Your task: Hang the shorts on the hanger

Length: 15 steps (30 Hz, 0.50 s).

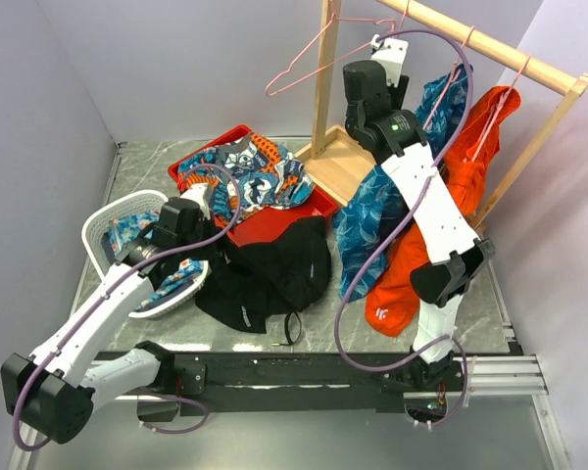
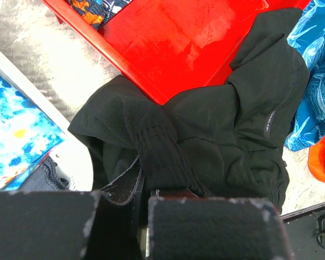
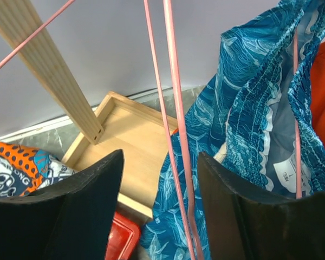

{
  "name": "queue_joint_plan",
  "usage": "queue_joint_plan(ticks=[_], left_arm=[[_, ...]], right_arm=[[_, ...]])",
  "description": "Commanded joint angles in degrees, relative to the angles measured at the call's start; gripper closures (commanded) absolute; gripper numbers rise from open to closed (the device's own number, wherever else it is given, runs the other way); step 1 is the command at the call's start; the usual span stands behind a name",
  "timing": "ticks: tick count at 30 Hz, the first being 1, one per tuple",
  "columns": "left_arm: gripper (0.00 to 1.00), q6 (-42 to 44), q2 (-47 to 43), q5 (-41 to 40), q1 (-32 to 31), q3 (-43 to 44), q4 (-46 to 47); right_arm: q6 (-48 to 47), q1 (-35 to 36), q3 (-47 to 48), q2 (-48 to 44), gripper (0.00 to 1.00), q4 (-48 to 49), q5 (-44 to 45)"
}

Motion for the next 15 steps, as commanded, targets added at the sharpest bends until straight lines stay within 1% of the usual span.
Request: queue_joint_plan(ticks=[1,2,4,5,7,10,11,13,14,15], left_arm=[[0.99,0.9,-1.3,0.6,0.3,-0.1,2.7],[0.99,1.0,-1.2,0.7,0.3,-0.1,2.8],[0.99,0.9,-1.2,0.9,0.3,-0.2,2.7],[0.99,0.8,-1.1,1.0,0.3,-0.3,2.7],[0.99,0.9,-1.6,0.8,0.3,-0.6,2.6],[0.99,0.9,-2.0,0.6,0.3,-0.6,2.4],[0.99,0.8,-2.1,0.6,0.3,-0.5,2.3],[0.99,0.8,-2.1,0.8,0.3,-0.5,2.3],[0.99,0.7,-2.1,0.9,0.3,-0.5,2.3],[0.99,0.8,-2.2,1.0,0.3,-0.3,2.3]], right_arm=[[0.6,-1.3,0.7,0.6,0.39,2.5,2.7],[0.6,-1.5,0.5,0.8,0.44,2.9,2.9],[0.5,-1.6,0.2,1.3,0.47,3.5,4.7],[0.2,-1.6,0.3,1.4,0.53,4.2,5.4],[-0.4,-1.7,0.4,1.9,0.58,4.9,6.7],[-0.5,-1.7,1.5,2.8,0.73,5.4,8.6],[-0.6,-1.7,1.9,3.1,0.84,5.5,8.8],[-0.7,-1.8,2.8,3.5,0.96,5.7,9.4],[-0.7,-1.6,3.1,3.6,1.0,5.8,10.4],[-0.9,-1.6,3.4,3.7,1.0,5.8,11.2]])
